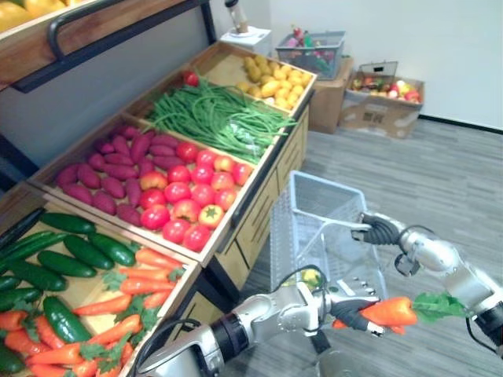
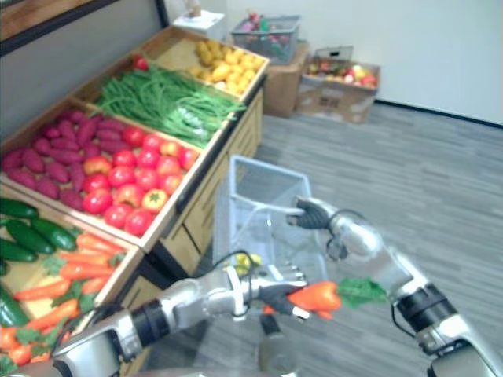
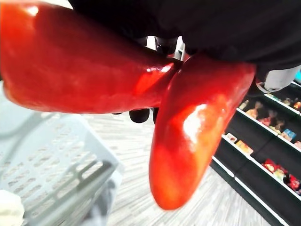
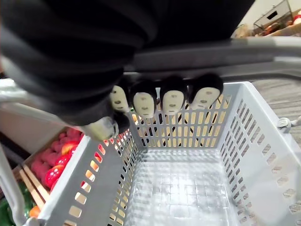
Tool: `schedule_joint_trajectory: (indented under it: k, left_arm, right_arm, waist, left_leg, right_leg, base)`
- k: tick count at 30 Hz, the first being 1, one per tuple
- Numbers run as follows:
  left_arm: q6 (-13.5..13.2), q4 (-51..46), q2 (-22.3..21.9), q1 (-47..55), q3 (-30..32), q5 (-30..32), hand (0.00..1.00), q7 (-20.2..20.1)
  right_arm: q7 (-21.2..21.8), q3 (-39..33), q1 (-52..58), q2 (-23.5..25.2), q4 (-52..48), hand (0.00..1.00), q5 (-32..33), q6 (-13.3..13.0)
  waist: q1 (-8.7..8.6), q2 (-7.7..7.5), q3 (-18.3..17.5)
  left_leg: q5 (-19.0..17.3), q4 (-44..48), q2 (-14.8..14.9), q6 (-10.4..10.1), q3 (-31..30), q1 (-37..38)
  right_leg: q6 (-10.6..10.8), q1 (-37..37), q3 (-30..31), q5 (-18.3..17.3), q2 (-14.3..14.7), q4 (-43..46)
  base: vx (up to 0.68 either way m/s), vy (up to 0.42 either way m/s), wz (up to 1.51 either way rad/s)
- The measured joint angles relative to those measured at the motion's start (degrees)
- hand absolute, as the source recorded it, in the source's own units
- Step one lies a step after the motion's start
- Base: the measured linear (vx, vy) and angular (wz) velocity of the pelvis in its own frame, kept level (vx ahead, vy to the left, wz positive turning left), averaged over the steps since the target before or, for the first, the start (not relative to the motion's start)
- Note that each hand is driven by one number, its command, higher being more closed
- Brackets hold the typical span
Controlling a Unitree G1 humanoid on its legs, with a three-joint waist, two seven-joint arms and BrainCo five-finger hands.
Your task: Pick vegetable in the basket
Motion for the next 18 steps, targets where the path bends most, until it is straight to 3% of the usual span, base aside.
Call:
schedule_joint_trajectory:
  k: [9,17,18]
  left_arm:
    - [1.34,1.38,-0.57,0.06,1.33,2.58,1.0,-0.13]
    - [2.9,3.51,-4.85,0.67,3.6,6.87,1.0,-0.42]
    - [3.59,3.8,-5.44,0.72,4.16,7.31,0.0,-0.42]
  right_arm:
    - [6.49,13.66,-11.53,-4.33,-3.23,1.0,-1.26,-0.22]
    - [10.31,15.47,-12.5,-9.71,-8.2,1.0,1.16,1.97]
    - [10.52,15.42,-12.49,-10.15,-8.74,1.0,1.48,2.18]
  waist:
    - [0.13,0.0,-0.04]
    - [0.24,-0.02,-0.1]
    - [0.25,-0.06,-0.12]
  left_leg:
    - [-0.14,1.7,1.45,0.16,3.01,1.69]
    - [-0.19,1.35,1.75,-0.16,3.4,1.7]
    - [-0.2,1.33,1.75,-0.17,3.39,1.69]
  right_leg:
    - [-1.19,-1.66,0.69,-0.45,1.64,2.06]
    - [-1.68,-2.6,-3.84,-0.83,0.68,3.03]
    - [-1.83,-2.59,-3.89,-0.72,0.67,2.98]
  base:
    - [-0.03,0.015,-0.16]
    - [-0.02,0.011,-0.02]
    - [0.0,0.0,0.0]
